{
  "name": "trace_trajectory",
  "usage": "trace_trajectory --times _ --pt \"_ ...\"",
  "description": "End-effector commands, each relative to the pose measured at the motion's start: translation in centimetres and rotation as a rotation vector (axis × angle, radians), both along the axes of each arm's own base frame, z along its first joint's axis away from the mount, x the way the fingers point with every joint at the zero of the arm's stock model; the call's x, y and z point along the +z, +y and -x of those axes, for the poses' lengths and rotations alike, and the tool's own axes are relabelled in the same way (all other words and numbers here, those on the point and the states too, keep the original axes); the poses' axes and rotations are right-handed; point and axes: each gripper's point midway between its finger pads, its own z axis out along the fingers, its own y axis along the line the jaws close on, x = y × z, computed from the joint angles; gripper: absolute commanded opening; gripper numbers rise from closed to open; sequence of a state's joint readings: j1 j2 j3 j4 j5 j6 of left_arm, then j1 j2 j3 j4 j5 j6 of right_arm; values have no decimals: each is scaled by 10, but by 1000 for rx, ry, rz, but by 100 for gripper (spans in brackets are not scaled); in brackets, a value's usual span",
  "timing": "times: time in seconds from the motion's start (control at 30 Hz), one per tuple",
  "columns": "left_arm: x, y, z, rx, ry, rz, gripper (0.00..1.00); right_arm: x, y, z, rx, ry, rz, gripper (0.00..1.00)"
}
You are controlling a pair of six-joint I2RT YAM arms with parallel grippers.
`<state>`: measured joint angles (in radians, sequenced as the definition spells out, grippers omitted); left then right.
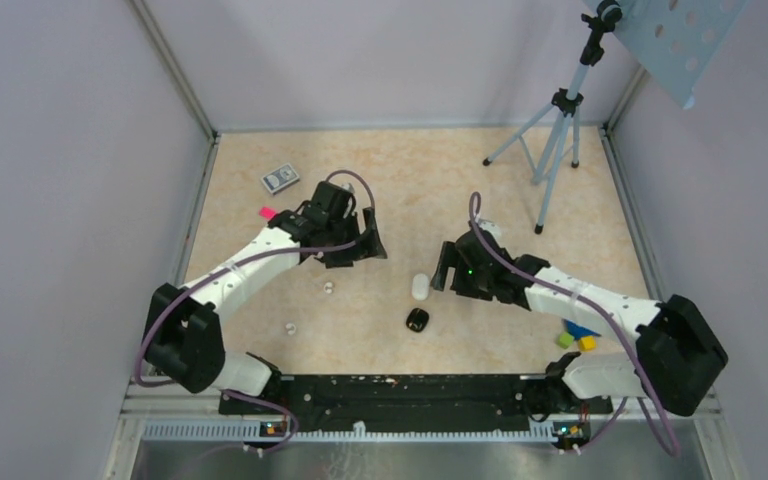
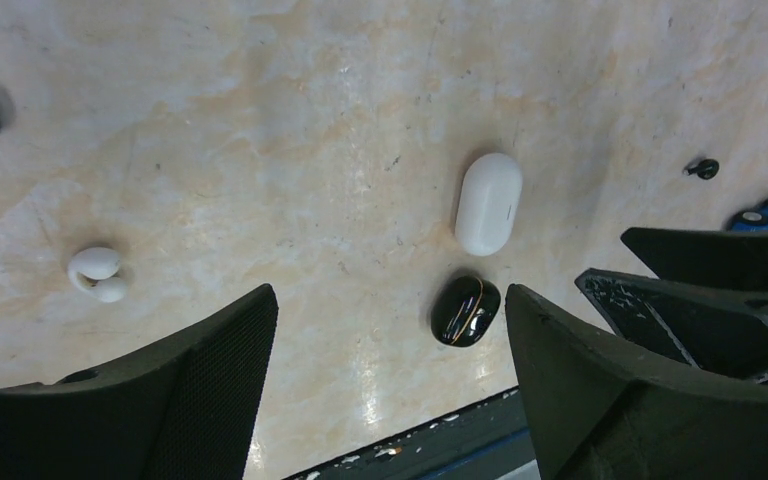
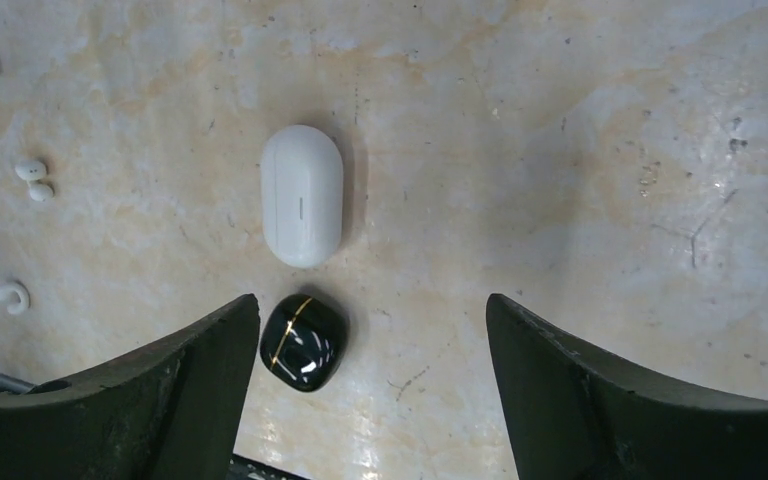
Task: Insert the wireless bluetooth earbuds into the charging case
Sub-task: Pick up the charging case from the center of the board.
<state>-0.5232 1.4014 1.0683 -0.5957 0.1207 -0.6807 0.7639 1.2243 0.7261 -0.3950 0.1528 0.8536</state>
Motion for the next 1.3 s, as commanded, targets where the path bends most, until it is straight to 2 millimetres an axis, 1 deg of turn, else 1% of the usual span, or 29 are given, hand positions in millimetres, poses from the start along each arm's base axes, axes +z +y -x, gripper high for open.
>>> trace_trajectory --times 0.0,0.17,0.27,0.3,0.37,0.5,0.63,0.73,0.9,1.07,1.13,1.17,1.23,1.27 --pt "-13 -19 9 -89 43 75 89 13 32 -22 2 -47 -118 81" --pt "-16 -20 9 -92 27 93 89 8 50 -28 50 -24 -179 74" --pt "-17 -21 8 -91 29 93 89 -3 54 -28 50 4 -184 69" --pt "-18 -21 8 -89 33 92 89 -6 58 -25 66 21 -197 66" --pt "-21 -19 8 -80 40 81 89 -11 60 -23 73 35 -200 64" --pt "-21 -13 12 -48 54 75 89 -22 62 -25 83 44 -176 62" --pt "-22 -14 17 -48 47 101 89 -34 66 -24 103 69 -149 58" --pt "-27 -19 24 -62 88 126 89 -38 65 -25 96 75 -133 53" --pt "-38 -32 34 -89 125 201 87 -41 64 -29 74 68 -132 51" --pt "-45 -44 37 -104 132 206 84 -43 62 -29 54 69 -174 48" --pt "-47 -48 37 -99 150 228 83 -48 58 -29 40 84 -179 43" --pt "-48 -51 37 -101 156 241 83 -47 60 -32 39 74 -197 41" --pt "-49 -55 35 -97 165 261 83 -49 59 -33 36 77 -201 41" --pt "-48 -56 34 -95 165 266 83 -50 59 -33 35 79 -199 43"
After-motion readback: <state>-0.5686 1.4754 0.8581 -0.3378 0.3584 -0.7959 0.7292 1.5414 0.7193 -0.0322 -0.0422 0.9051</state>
